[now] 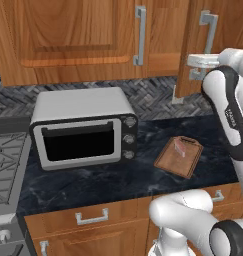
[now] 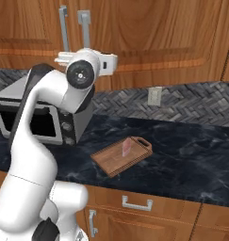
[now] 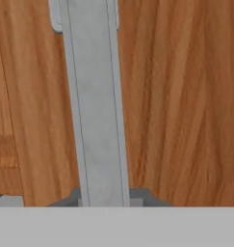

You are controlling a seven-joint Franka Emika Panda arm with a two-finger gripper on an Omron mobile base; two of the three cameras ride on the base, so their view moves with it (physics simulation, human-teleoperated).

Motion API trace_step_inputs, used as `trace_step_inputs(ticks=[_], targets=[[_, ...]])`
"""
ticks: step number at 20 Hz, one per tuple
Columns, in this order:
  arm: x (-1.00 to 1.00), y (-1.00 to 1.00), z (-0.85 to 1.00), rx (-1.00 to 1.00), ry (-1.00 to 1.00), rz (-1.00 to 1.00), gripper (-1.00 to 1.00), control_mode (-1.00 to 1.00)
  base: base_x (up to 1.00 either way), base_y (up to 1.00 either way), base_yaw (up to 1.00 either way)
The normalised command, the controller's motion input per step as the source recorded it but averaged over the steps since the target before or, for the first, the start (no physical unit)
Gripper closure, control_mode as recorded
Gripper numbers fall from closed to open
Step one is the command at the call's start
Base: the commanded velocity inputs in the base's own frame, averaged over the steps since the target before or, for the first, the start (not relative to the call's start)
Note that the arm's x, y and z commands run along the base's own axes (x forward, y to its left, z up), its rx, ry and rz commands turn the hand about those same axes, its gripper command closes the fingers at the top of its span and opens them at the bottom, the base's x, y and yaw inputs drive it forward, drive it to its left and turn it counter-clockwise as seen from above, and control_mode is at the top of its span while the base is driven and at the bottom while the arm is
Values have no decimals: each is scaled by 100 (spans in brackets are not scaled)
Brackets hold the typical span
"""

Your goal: Open the cabinet, retrieve the rolling pin, and place it next to the meat on the cutting board to prepare for tenderizing.

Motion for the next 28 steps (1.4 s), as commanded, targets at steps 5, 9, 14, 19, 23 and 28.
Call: trace_step_inputs(ticks=[5,9,14,19,23,28], targets=[[-70,-39,-2,0,-1,16,100,-100,0,0,0],[-79,-39,0,0,-13,4,-100,-100,0,0,0],[-31,2,0,0,-8,0,-100,-100,0,0,0],[-15,6,1,0,-7,0,-100,-100,0,0,0],[-18,-16,12,0,-3,0,-100,-100,0,0,0],[-30,-29,17,0,-3,0,-100,-100,0,0,0]])
